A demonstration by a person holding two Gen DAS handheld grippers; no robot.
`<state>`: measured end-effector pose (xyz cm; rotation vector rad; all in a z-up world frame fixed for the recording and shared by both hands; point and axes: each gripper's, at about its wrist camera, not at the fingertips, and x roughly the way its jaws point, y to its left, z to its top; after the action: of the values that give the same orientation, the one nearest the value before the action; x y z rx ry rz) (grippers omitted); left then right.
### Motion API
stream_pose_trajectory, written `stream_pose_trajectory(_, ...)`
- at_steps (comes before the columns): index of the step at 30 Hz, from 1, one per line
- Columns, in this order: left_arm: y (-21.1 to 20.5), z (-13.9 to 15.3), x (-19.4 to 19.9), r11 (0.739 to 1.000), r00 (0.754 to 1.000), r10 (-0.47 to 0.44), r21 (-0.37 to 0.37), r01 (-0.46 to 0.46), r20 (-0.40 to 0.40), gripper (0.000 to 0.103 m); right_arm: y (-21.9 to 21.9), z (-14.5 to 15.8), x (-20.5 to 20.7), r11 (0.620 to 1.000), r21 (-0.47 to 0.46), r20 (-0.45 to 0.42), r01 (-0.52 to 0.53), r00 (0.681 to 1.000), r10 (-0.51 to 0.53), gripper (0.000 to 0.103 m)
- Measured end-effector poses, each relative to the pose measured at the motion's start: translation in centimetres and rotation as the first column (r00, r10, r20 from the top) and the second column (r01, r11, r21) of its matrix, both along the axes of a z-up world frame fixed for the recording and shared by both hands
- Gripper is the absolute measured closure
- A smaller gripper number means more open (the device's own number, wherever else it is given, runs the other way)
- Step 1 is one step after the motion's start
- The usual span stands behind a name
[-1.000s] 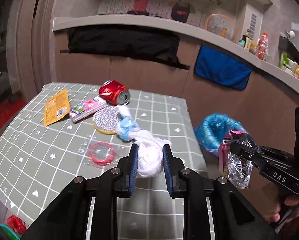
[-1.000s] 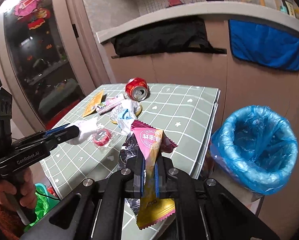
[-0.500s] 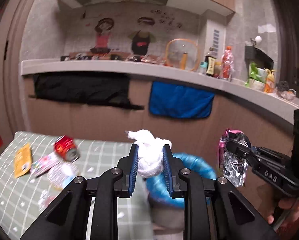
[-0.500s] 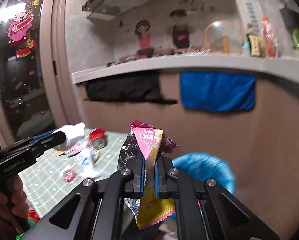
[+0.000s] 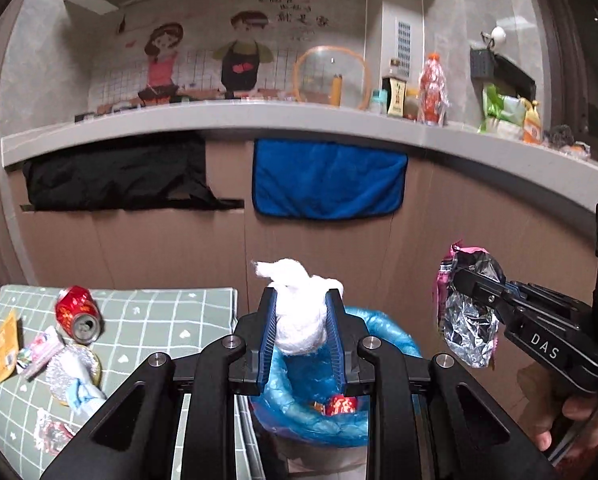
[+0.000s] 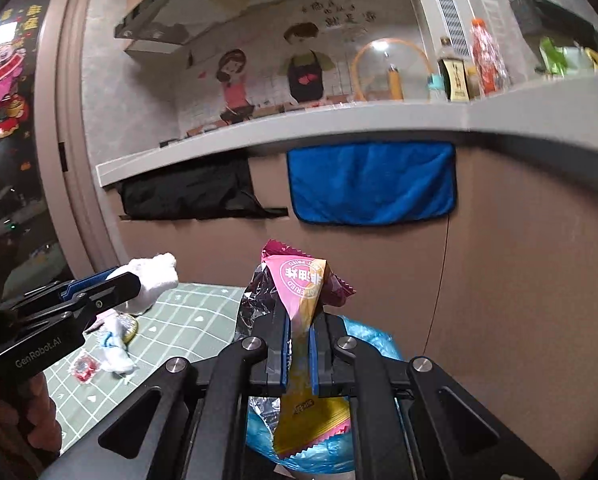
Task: Collect trash
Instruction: 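Carry the pink snack bag and white tissue over the blue-lined bin, then open both tools over the bin to drop the snack bag and tissue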
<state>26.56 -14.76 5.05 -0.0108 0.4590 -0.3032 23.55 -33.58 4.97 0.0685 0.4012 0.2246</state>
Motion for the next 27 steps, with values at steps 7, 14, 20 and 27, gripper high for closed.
stream_pose_trajectory(7,-1.2,-3.1,3.2,1.0,0.996,-0.018,0.017,0.02,-0.092,0.078,-1.1,-3.0,3.1,1.0,0.015,-0.082,0.018,0.997,-0.016,0.096)
stream_pose_trajectory(14,-2.0,-6.1,6.1,0.999,0.983,-0.03,0.02,0.034,-0.179,0.078,-1.9,-5.1,5.6,0.999,0.023,-0.142,0.031,0.989,-0.027,0.096)
stream_pose_trajectory(20,-2.4,-10.2,9.2,0.995,0.938,-0.095,-0.045,0.085,-0.334,0.078,-2.4,-6.6,7.3,0.999,0.025,-0.188,0.035,0.982,-0.03,0.096)
stream_pose_trajectory(27,-2.7,-12.7,11.1,0.997,0.923,-0.073,0.004,0.08,-0.378,0.078,-3.2,-9.6,9.3,0.998,0.035,-0.277,0.043,0.96,-0.031,0.096)
